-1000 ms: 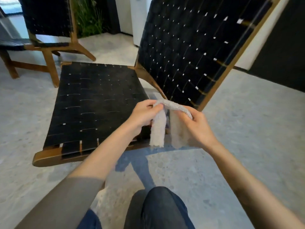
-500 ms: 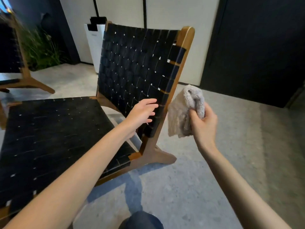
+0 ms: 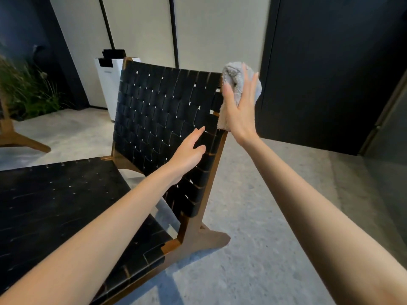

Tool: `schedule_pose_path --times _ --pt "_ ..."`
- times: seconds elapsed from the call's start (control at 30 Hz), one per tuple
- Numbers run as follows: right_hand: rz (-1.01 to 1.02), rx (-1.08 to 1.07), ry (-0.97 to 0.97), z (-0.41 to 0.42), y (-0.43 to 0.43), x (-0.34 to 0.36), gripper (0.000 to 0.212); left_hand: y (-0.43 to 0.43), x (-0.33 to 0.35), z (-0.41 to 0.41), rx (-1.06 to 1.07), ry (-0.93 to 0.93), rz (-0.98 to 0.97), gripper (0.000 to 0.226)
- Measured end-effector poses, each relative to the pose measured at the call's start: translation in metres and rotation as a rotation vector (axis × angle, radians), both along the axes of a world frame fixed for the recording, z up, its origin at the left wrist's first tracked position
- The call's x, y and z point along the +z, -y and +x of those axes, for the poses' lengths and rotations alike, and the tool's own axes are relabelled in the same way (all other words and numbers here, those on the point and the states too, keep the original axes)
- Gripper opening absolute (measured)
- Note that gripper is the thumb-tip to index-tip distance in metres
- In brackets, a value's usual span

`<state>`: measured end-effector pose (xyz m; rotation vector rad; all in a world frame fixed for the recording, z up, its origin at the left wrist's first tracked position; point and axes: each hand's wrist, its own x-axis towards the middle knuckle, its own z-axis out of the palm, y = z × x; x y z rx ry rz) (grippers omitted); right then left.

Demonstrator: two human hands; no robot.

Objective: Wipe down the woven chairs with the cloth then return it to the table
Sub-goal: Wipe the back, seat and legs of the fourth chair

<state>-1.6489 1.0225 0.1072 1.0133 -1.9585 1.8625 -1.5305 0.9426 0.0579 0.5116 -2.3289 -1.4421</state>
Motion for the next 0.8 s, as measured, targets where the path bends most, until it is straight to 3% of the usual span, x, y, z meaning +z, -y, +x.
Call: schedule_pose_path --times 0.13,0.33,0.6,0.8 --pt "-0.128 0.023 0.005 -0.009 0.014 -0.003 0.047 0.009 -0.017 -0.006 -0.018 -0.079 -0.093 0.057" --pt "-0.224 -0.158 0.025 0.0 0.036 -0.038 0.042 0.023 -0.057 -0.002 -0.025 -0.128 -0.181 0.06" --pt "-0.076 -0.163 0.012 0.033 0.033 -0.126 0.052 0.029 -0.113 0.034 0.016 -0.056 -0.353 0.06" --pt "0.019 -0.14 0.037 0.074 0.03 -0.211 0.057 0.028 -0.156 0.082 0.007 0.177 -0.411 0.057"
